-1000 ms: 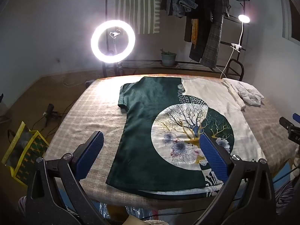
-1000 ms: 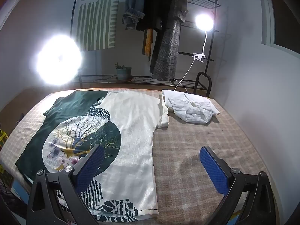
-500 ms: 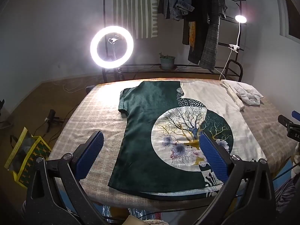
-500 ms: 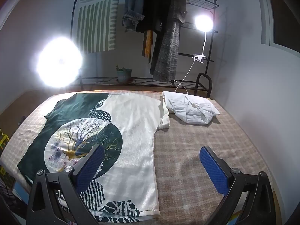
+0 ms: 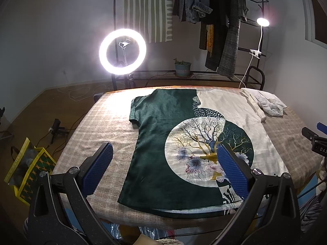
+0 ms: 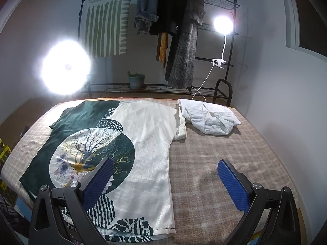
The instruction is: Fold small clothes
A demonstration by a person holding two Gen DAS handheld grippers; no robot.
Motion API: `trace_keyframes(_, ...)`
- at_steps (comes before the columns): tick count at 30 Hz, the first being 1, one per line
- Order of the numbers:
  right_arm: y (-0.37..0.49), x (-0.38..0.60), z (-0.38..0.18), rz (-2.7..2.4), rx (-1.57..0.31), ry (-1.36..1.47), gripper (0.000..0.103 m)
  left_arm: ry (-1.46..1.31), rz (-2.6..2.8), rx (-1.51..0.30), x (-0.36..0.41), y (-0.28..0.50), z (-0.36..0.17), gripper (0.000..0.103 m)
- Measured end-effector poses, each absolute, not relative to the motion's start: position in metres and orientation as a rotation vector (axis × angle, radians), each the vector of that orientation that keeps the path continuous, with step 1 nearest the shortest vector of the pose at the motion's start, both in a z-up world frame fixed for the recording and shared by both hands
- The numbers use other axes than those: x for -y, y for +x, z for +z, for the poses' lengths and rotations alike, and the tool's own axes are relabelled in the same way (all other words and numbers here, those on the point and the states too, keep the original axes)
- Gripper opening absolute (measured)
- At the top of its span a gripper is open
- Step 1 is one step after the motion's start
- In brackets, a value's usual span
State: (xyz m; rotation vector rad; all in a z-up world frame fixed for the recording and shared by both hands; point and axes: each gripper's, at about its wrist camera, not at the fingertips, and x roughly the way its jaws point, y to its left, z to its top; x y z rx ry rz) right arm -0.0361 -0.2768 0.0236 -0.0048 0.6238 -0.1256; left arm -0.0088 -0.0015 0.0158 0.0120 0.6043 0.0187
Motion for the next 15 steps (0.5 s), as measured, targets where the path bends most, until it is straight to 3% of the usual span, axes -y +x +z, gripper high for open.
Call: trace_keyframes(15,-0.0362,0.2778,0.0237,-0.124,-0.622,-0.002,0.103,-0.001,0.017,-0.604,0.0012,-0.0093,0.0175,0.103)
